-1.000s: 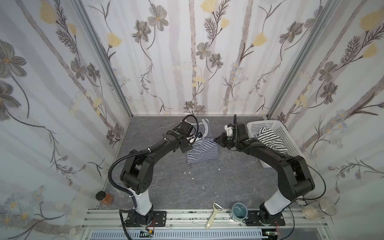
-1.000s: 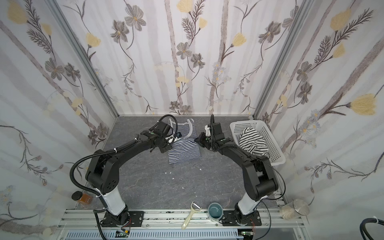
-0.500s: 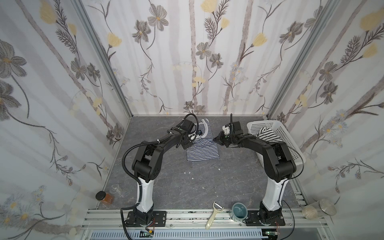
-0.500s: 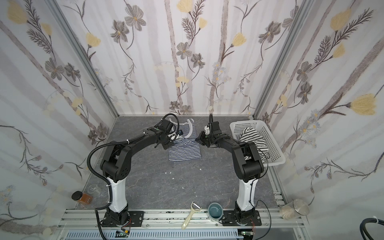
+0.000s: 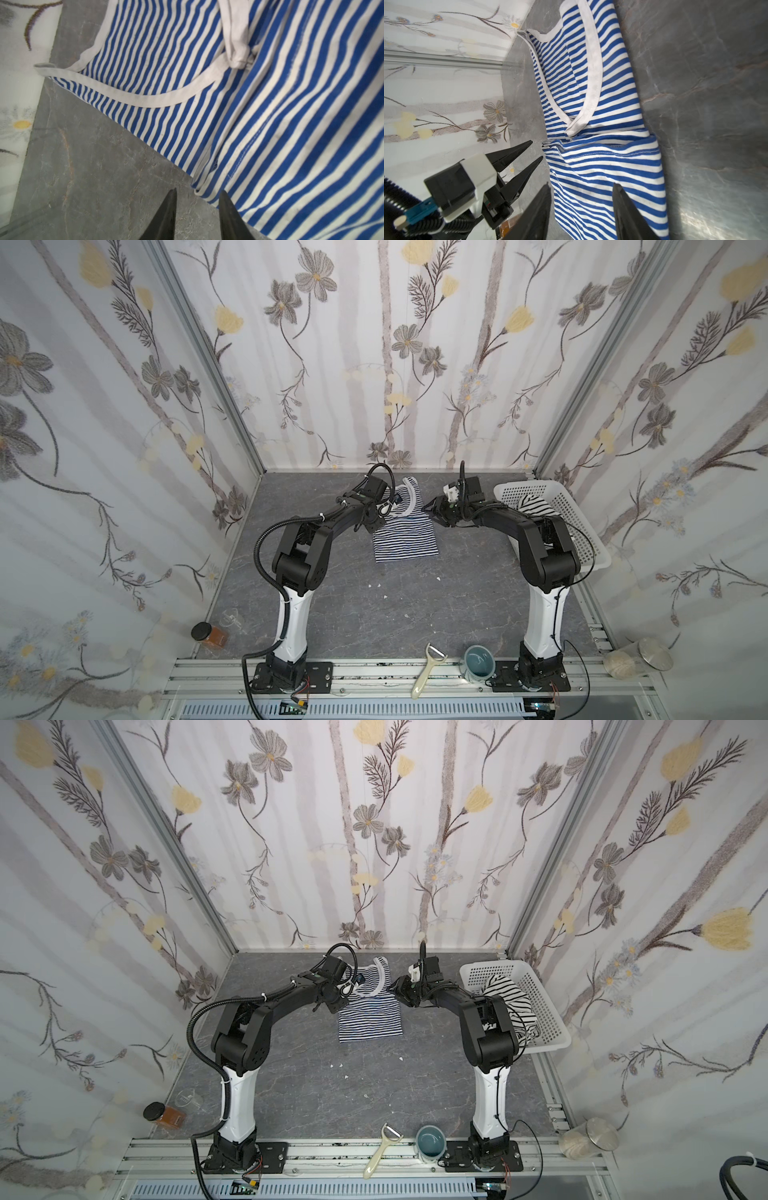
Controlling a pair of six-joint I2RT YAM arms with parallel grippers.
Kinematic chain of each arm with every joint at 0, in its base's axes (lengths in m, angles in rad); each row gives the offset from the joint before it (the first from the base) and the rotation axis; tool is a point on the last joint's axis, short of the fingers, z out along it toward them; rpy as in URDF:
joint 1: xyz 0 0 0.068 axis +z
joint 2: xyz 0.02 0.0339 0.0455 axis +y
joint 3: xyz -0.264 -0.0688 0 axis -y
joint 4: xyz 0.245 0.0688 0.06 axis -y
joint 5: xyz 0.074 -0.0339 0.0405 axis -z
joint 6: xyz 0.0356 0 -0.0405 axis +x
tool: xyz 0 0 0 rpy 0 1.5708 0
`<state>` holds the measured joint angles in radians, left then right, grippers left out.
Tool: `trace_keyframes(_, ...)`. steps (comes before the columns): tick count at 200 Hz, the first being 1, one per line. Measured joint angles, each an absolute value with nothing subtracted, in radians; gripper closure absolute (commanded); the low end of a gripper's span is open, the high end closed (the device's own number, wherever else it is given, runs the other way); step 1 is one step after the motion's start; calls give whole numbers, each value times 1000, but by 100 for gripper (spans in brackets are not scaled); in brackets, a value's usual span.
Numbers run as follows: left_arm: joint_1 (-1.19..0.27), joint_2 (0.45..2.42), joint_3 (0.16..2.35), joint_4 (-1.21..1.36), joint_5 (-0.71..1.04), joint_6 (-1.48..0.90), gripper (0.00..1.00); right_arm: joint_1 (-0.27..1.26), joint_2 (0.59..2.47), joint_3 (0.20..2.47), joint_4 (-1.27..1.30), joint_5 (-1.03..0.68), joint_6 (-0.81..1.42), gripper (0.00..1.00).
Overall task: Fold and stack the tank tops
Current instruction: 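Fold the hem toward the neckline with both grippers and lay it down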
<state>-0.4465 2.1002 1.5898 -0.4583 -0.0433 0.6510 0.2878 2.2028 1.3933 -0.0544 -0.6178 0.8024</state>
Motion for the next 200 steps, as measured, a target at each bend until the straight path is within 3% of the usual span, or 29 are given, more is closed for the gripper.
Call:
trace_keyframes(42,-442,1931,1392,-368,45,537,61,313,2120,1282,-50,-592,776,68)
trace_keyframes(65,-463,1922,1361,-350,101,511,64,336,2117,1245,-49,-568,776,69)
trace_keyframes(153,-467,2077,1456,-305,81,493,64,405,2063,1098,15,-525,811,62)
trace_keyframes(200,-458,2036,1380,-295,22,493,58,405,1930,1017,3,-481,785,41)
